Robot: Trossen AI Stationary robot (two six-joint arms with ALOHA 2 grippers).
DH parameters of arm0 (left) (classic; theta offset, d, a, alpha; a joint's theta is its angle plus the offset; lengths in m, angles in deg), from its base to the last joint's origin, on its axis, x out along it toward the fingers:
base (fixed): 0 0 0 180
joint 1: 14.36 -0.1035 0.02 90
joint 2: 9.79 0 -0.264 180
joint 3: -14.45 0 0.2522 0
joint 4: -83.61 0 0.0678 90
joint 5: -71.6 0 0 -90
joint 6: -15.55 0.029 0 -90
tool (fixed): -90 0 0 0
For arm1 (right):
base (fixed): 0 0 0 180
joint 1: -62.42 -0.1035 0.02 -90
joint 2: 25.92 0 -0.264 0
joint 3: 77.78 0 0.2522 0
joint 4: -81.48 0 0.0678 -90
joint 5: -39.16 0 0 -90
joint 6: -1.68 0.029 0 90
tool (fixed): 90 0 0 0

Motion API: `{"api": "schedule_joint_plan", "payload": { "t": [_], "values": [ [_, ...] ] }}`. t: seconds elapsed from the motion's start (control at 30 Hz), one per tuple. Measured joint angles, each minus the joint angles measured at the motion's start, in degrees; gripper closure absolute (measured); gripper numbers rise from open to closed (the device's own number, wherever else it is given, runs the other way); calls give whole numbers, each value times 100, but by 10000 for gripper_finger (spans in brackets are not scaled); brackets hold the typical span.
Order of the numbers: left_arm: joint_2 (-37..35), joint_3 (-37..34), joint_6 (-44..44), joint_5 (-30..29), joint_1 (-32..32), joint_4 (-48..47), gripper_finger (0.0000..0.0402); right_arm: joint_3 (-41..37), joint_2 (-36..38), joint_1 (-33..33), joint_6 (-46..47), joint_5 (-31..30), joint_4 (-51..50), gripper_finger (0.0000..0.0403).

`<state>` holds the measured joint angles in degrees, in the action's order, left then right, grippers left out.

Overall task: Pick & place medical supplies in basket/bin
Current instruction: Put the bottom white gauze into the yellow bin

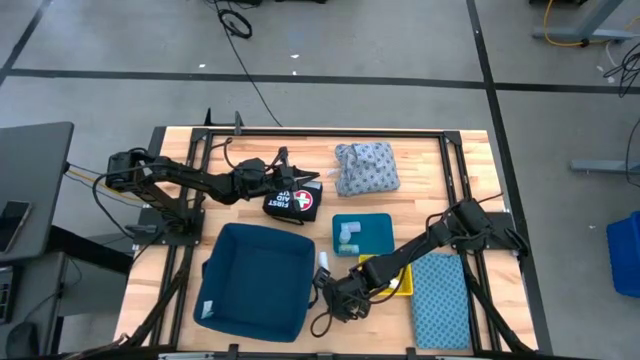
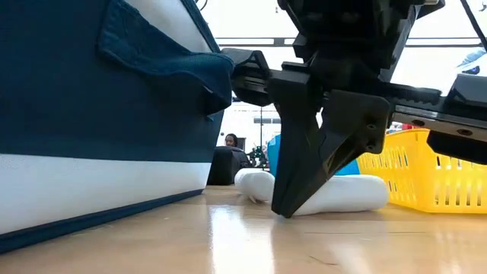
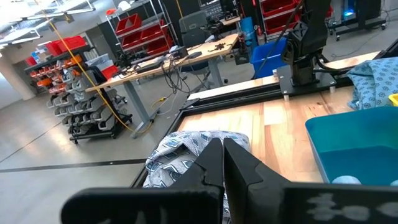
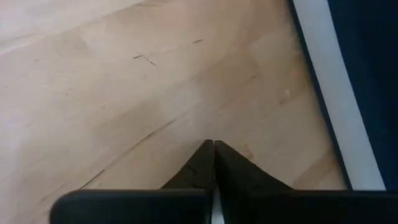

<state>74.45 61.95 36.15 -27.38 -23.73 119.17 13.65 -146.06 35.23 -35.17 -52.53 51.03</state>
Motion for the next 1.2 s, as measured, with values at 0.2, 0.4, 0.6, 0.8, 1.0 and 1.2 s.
{"api": "schedule_joint_plan", "payload": {
  "t": [0.2,0.4,0.6,0.8,1.0,1.2],
  "values": [
    [0,0,-4,2,0,-1,402,-6,65,-42,122,-401,-100,339],
    [0,0,8,4,0,-8,402,-4,194,-60,555,-467,-287,262],
    [0,0,24,7,0,-31,402,0,293,-17,1429,-171,-724,200],
    [0,0,42,26,0,-26,402,0,293,76,1942,14,-1195,190],
    [0,0,42,50,0,-26,402,0,388,82,1947,-33,-1182,198],
    [0,2,44,53,0,-24,402,0,495,82,2083,-121,-1498,191]
  ]
}}
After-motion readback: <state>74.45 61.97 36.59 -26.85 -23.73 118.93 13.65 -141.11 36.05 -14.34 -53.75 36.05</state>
